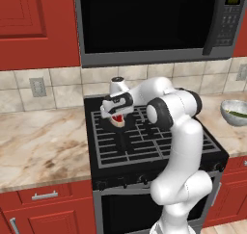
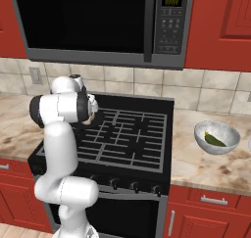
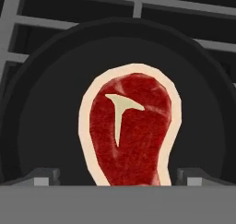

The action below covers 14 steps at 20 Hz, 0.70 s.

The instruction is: Place the steak on the plate and place the cucumber on the same plate.

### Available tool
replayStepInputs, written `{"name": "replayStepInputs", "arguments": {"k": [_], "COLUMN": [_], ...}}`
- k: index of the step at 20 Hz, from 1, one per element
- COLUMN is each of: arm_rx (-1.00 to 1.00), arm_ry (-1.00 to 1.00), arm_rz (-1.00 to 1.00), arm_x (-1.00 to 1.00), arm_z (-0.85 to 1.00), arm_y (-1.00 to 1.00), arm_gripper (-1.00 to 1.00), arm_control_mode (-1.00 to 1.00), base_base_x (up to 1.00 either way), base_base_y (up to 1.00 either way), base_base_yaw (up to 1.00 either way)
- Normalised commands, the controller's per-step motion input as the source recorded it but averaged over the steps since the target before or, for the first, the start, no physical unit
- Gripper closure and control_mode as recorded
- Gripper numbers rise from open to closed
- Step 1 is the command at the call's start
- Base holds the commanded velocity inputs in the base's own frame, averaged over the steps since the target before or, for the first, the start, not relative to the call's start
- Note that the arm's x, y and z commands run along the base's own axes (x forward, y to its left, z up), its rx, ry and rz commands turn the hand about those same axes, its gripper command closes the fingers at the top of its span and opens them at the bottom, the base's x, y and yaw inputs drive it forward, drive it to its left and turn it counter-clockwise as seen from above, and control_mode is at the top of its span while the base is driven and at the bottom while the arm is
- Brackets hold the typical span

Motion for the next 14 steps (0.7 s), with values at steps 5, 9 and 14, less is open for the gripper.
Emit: {"name": "replayStepInputs", "arguments": {"k": [5,9,14], "arm_rx": [-0.01,-0.04,-0.04], "arm_ry": [0.00,-0.01,-0.05], "arm_rz": [0.00,0.00,0.00], "arm_x": [0.00,0.05,0.02], "arm_z": [-0.19,-0.14,-0.13], "arm_y": [0.00,0.00,0.00], "arm_gripper": [-1.00,-1.00,-1.00], "arm_control_mode": [-1.00,-1.00,-1.00], "base_base_x": [0.00,0.00,0.00], "base_base_y": [0.00,0.00,0.00], "base_base_yaw": [0.00,0.00,0.00]}}
